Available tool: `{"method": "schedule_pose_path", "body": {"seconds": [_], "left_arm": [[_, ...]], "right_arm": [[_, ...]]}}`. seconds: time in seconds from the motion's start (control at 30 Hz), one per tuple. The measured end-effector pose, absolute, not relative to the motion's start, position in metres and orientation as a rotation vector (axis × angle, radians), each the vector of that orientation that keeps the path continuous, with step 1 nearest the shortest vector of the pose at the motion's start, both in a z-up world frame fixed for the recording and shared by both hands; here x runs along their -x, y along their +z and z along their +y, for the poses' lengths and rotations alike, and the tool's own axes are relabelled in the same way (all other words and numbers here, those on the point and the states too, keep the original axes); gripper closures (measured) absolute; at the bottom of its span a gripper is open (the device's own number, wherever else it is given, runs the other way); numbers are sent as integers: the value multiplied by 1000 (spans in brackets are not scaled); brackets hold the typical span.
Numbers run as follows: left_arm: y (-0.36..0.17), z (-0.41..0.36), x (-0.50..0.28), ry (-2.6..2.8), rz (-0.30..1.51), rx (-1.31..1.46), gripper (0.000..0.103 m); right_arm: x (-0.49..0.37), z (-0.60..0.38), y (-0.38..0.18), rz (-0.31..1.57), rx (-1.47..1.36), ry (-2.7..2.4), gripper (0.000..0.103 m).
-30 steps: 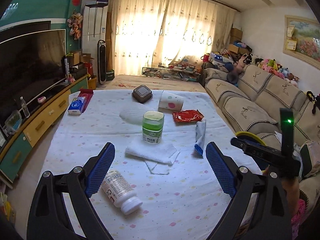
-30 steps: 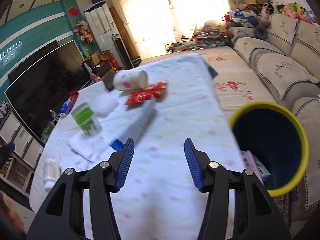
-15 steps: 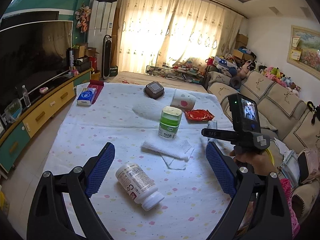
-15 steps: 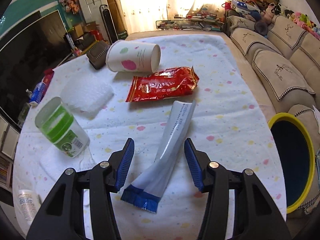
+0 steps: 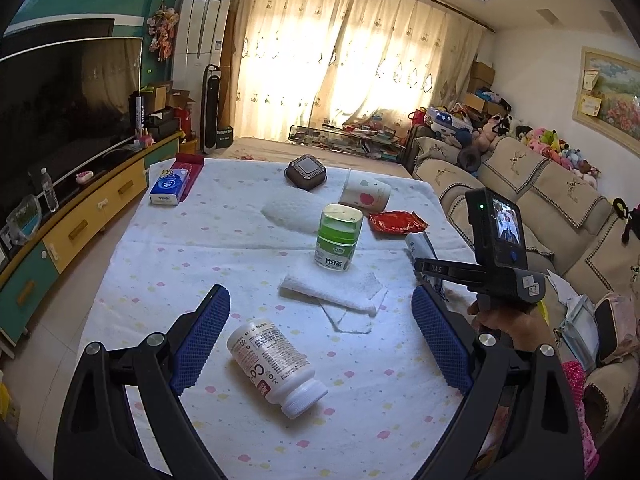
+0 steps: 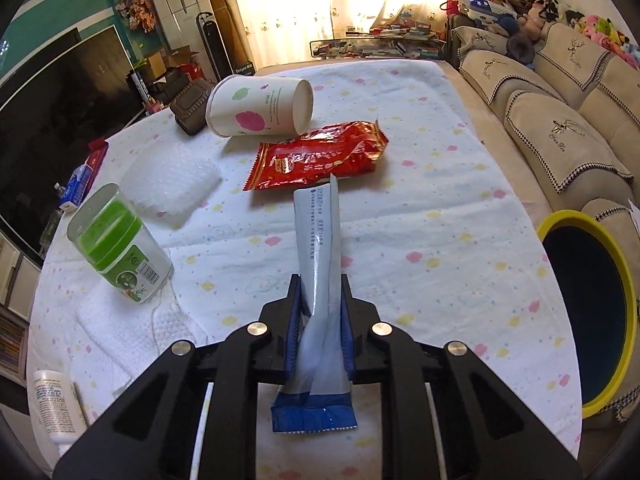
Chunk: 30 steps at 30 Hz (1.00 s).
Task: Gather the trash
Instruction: 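Grasp the white toothpaste tube with the right gripper, then carry the tube over the bin and open the right gripper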
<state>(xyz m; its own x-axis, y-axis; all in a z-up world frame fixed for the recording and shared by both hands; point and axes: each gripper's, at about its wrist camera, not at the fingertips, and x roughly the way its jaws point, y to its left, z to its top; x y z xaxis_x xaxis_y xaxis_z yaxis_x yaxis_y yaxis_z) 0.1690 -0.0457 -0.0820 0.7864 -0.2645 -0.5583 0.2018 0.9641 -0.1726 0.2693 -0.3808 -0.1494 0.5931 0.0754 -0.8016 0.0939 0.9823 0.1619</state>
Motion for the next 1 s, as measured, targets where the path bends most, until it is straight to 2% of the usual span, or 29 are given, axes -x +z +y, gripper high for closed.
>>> {"method": "schedule_pose_path", "body": {"seconds": [0.3,0.53,0.9,1.0], "left_arm": [[-81,-54,-166,-258,616,87,12],[-81,-57,-165,-252,622,76,12],[-90,-73,-170,-232,652,47,12],[-92,-80,-171,-231,659,36,12]], "right_arm": [[-234,-415,-121,841,-230,-50,86],[-207,-483,-107,770,-287,-178,86],[-200,-590,-147,816,-401,-364,85],[-203,-601,-158,833,-415,-379,82]]}}
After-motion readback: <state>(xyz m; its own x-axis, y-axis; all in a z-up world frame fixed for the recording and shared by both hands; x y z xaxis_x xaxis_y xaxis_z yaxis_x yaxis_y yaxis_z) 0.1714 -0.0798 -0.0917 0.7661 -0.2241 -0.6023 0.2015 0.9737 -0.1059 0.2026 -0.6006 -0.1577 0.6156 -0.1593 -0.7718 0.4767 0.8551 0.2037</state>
